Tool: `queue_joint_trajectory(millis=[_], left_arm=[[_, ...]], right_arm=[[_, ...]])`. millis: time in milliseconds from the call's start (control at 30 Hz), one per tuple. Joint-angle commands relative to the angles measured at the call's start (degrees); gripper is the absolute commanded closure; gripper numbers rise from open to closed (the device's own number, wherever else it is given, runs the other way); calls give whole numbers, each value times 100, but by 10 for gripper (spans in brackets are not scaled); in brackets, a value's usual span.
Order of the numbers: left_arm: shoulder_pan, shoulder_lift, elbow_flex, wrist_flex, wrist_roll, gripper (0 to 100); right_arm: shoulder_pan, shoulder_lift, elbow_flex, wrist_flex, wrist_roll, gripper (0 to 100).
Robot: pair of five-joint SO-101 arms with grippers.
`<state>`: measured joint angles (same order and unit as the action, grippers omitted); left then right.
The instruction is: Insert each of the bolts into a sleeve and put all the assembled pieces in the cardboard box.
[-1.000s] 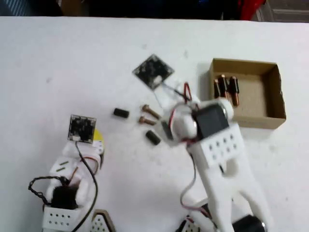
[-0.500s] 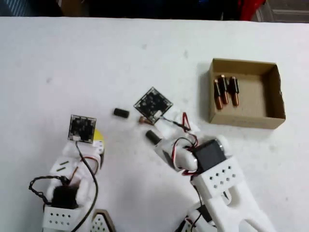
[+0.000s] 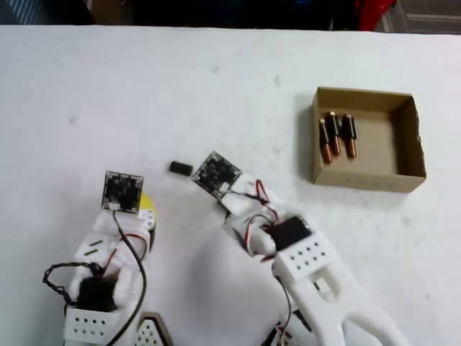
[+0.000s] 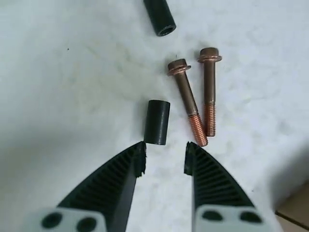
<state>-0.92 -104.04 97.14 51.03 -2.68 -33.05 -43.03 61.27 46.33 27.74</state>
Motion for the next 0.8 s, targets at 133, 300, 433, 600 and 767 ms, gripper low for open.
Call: queue_joint_trajectory(millis=[133, 300, 433, 600, 767], left_arm=[[-338, -57, -62, -44, 0, 978], [-400, -57, -62, -123, 0, 978], [-400, -57, -62, -123, -18, 978], [-400, -57, -62, -123, -26, 978], [-400, -57, -62, -123, -26, 978]], right_arm=[[13, 1455, -721, -435, 62, 885], [13, 2176, -818, -954, 62, 885], [31, 2607, -897, -1262, 70, 885], [31, 3196, -1336, -1262, 70, 885], [31, 3802, -1741, -1262, 70, 886]])
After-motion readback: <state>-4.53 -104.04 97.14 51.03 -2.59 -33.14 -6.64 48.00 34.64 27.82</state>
